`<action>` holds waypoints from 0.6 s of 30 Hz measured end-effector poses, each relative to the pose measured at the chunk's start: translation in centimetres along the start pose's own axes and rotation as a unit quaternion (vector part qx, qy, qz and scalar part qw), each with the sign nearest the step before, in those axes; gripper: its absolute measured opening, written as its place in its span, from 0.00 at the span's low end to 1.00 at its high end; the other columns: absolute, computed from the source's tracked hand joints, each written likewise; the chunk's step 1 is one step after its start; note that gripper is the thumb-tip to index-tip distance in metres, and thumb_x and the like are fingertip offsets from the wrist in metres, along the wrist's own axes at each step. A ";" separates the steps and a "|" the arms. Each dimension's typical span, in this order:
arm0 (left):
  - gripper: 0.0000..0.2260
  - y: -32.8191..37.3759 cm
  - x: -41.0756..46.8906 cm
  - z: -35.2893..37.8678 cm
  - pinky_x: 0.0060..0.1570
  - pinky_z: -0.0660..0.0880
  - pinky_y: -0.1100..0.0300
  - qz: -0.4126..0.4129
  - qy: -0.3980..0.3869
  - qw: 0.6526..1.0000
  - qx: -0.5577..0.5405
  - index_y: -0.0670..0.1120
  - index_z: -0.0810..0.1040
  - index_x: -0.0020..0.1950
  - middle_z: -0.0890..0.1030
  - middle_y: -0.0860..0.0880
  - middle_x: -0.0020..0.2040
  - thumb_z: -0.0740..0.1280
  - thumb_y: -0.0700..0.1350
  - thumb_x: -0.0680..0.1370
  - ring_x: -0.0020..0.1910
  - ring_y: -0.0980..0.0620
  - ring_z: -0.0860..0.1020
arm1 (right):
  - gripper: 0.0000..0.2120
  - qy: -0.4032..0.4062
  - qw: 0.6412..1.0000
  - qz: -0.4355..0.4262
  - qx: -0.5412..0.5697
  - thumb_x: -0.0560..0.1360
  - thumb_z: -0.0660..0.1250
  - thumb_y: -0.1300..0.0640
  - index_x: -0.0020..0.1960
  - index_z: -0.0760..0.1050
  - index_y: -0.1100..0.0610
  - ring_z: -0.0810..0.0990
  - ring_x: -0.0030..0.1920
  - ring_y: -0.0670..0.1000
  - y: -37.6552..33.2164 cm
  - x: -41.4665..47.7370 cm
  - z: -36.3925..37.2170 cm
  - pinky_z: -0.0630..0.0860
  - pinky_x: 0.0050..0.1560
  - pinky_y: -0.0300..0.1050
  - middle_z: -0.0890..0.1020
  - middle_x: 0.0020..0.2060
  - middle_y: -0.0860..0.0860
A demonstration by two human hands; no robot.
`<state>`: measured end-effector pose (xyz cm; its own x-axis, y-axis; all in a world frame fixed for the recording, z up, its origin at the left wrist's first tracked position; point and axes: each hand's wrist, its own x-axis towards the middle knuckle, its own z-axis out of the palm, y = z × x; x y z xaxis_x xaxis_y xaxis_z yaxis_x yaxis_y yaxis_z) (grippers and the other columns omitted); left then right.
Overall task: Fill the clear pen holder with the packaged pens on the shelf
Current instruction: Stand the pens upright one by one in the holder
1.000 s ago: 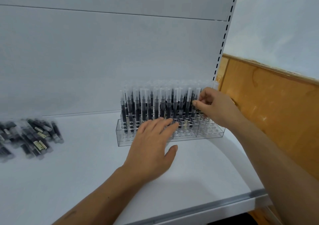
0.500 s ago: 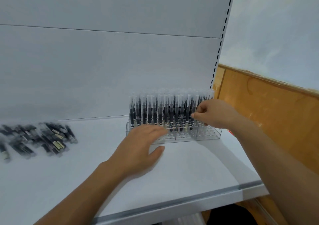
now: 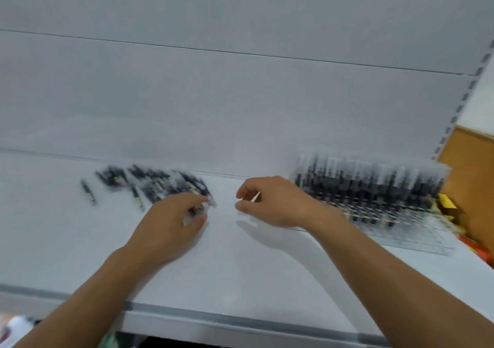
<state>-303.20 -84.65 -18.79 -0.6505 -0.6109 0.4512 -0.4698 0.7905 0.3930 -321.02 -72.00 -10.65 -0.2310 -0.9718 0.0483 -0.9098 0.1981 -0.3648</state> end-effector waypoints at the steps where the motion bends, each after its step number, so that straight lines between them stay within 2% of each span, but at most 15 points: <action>1: 0.14 -1.0 0.1 -0.3 0.52 0.66 0.67 -0.016 0.002 1.000 0.010 0.53 0.78 0.62 0.79 0.58 0.56 0.65 0.53 0.77 0.57 0.56 0.76 | 0.15 -0.006 1.000 -0.018 0.005 0.78 0.64 0.45 0.63 0.76 0.48 0.77 0.57 0.46 -0.8 1.4 1.3 0.71 0.57 0.40 0.79 0.59 0.44; 3: 0.23 -1.9 0.6 -0.3 0.60 0.67 0.62 -0.025 -0.009 0.999 0.023 0.53 0.77 0.65 0.78 0.56 0.62 0.60 0.62 0.75 0.63 0.55 0.74 | 0.19 -0.010 0.999 -0.035 0.010 0.79 0.63 0.45 0.68 0.72 0.49 0.73 0.64 0.49 -1.4 3.6 3.4 0.68 0.63 0.43 0.75 0.65 0.47; 5: 0.29 -2.7 1.0 -0.2 0.70 0.60 0.60 -0.031 -0.019 0.999 0.036 0.52 0.72 0.71 0.70 0.54 0.71 0.56 0.65 0.74 0.71 0.54 0.66 | 0.20 0.005 0.999 -0.044 0.023 0.80 0.62 0.46 0.71 0.69 0.50 0.68 0.70 0.51 -1.6 5.8 5.3 0.65 0.67 0.46 0.71 0.69 0.49; 8: 0.28 -3.1 2.2 0.1 0.75 0.47 0.57 -0.043 -0.050 0.996 0.061 0.53 0.60 0.77 0.56 0.54 0.79 0.56 0.62 0.79 0.78 0.53 0.51 | 0.23 0.015 0.998 -0.054 0.042 0.82 0.56 0.47 0.76 0.61 0.48 0.57 0.77 0.51 -1.3 8.1 7.6 0.57 0.73 0.47 0.60 0.77 0.49; 10: 0.28 -3.4 3.0 0.2 0.76 0.44 0.58 -0.041 -0.078 0.993 0.074 0.53 0.55 0.79 0.52 0.54 0.79 0.55 0.60 0.81 0.78 0.53 0.46 | 0.24 0.012 0.997 -0.071 0.041 0.84 0.53 0.49 0.78 0.57 0.48 0.54 0.78 0.51 -1.0 9.0 8.7 0.54 0.75 0.45 0.55 0.79 0.49; 11: 0.27 -3.6 3.2 0.2 0.75 0.43 0.59 -0.039 -0.092 0.993 0.070 0.53 0.55 0.79 0.51 0.53 0.80 0.55 0.59 0.81 0.78 0.54 0.46 | 0.23 0.013 0.995 -0.082 0.046 0.84 0.53 0.49 0.78 0.57 0.48 0.56 0.77 0.51 -0.8 9.3 9.2 0.55 0.74 0.44 0.57 0.78 0.49; 13: 0.26 -4.0 3.2 0.5 0.74 0.42 0.62 -0.041 -0.099 0.993 0.043 0.52 0.57 0.78 0.53 0.54 0.79 0.55 0.57 0.81 0.78 0.55 0.46 | 0.21 0.022 0.992 -0.104 0.069 0.83 0.53 0.50 0.76 0.63 0.47 0.66 0.73 0.51 -0.3 9.6 9.7 0.63 0.72 0.46 0.67 0.74 0.48; 15: 0.24 -4.3 3.1 0.9 0.74 0.44 0.62 -0.046 -0.078 0.996 0.012 0.52 0.63 0.76 0.57 0.56 0.78 0.57 0.57 0.81 0.78 0.57 0.49 | 0.18 0.043 0.991 -0.101 0.079 0.82 0.57 0.49 0.71 0.69 0.43 0.74 0.64 0.48 0.1 9.7 9.8 0.72 0.63 0.47 0.76 0.66 0.44; 18: 0.18 -4.8 3.0 1.0 0.72 0.58 0.60 -0.032 -0.025 0.999 0.001 0.54 0.75 0.67 0.71 0.59 0.69 0.61 0.57 0.79 0.72 0.58 0.63 | 0.13 0.093 0.992 -0.064 0.048 0.79 0.62 0.45 0.63 0.76 0.41 0.76 0.57 0.45 0.5 9.6 9.3 0.71 0.53 0.41 0.79 0.57 0.40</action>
<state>-303.51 -90.29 -20.11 -0.6488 -0.6568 0.3842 -0.5120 0.7504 0.4181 -320.48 -82.39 -19.06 -0.1831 -0.9461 0.2671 -0.9006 0.0524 -0.4315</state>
